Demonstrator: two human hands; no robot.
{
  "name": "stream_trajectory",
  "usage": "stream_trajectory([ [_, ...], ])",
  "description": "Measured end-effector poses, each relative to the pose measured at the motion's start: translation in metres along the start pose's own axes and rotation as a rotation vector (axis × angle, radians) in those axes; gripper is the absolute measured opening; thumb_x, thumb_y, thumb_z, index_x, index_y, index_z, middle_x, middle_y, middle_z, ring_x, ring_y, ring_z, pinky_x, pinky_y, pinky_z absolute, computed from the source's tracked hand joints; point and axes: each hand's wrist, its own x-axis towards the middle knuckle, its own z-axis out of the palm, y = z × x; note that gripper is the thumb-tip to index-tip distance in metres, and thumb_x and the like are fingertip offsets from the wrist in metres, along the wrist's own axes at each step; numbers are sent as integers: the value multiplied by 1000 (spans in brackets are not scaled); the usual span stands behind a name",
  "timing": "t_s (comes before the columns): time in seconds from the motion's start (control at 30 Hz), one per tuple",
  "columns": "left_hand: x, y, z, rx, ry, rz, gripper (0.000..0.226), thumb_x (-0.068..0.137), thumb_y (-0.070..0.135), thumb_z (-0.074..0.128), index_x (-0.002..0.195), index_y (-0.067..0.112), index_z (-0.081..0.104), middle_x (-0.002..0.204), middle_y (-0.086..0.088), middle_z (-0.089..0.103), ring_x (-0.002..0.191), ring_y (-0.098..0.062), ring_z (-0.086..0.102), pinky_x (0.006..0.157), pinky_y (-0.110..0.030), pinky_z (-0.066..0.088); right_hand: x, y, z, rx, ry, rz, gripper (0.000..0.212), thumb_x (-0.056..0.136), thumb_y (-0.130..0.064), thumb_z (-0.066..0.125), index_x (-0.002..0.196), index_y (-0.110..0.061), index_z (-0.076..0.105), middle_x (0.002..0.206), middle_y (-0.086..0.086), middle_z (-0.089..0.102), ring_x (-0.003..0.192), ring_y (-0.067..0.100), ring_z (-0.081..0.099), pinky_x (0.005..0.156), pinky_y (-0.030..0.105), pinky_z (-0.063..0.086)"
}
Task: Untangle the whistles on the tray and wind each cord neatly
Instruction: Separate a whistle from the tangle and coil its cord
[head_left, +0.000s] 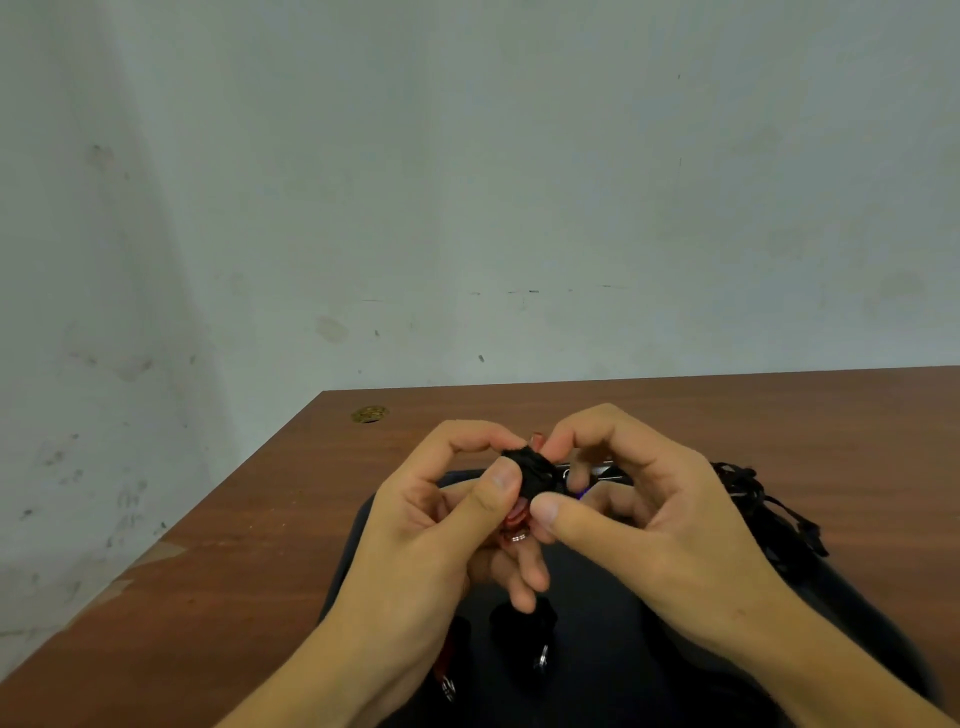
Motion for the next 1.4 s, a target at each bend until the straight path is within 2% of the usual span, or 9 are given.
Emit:
stream_trajectory([
  [0.33,-5,-4,3,-59,3,-8,17,86,17,62,102,15,67,69,-24,62,48,-25,59,42,-27,48,2,-2,-6,-227,-6,-91,16,79,-31,81,86,-31,66,85,-10,66,76,11,63,65,16,49],
  [0.57,-7,-7,6,-62,53,13,17,85,19,62,101,15,66,68,-22,63,48,-26,59,43,-28,48,5,0,-6,-277,-17,-189,18,80,-27,81,83,-31,63,83,-11,65,74,16,62,67,17,47],
  [0.67,-8,-9,7,-53,50,-7,16,85,20,62,100,15,64,68,-21,64,47,-25,57,41,-26,46,6,4,-9,-125,-59,-88,19,76,-28,84,79,-33,66,74,-9,64,66,18,58,66,34,53],
  [0.73,-9,-10,7,-42,34,0,15,86,19,61,100,15,63,68,-20,64,46,-24,57,40,-25,46,7,6,-10,-4,-78,-28,19,73,-40,84,78,-30,68,74,9,65,71,41,57,68,56,53],
  [0.83,-11,-9,7,-33,9,9,13,86,19,61,98,15,63,68,-20,64,46,-25,57,40,-25,45,7,8,-12,69,-106,13,22,71,-40,85,78,-25,70,79,22,63,72,50,53,67,64,50],
  [1.0,-10,-12,5,43,14,54,12,86,16,61,98,14,62,68,-19,65,46,-25,58,41,-26,46,6,3,-13,-18,-109,13,19,70,-32,87,72,-24,69,76,-10,67,71,36,57,69,45,53],
  [1.2,-10,-13,10,89,111,139,13,86,15,59,98,17,63,68,-20,65,47,-27,58,42,-29,47,2,4,-1,-56,19,-61,17,74,-34,82,72,-24,68,78,-3,68,78,22,65,80,48,53],
  [1.3,-10,-13,9,135,112,174,12,89,15,58,100,18,62,69,-19,65,50,-29,59,44,-31,50,-2,2,5,-12,50,-62,15,78,-19,83,78,-16,68,77,0,70,74,15,68,75,33,54],
  [1.4,-8,-13,9,182,94,201,11,91,16,57,100,22,59,69,-17,65,51,-30,62,47,-33,52,-1,5,5,-16,90,-18,20,78,-14,85,87,-24,70,87,-3,70,81,15,66,70,30,56],
])
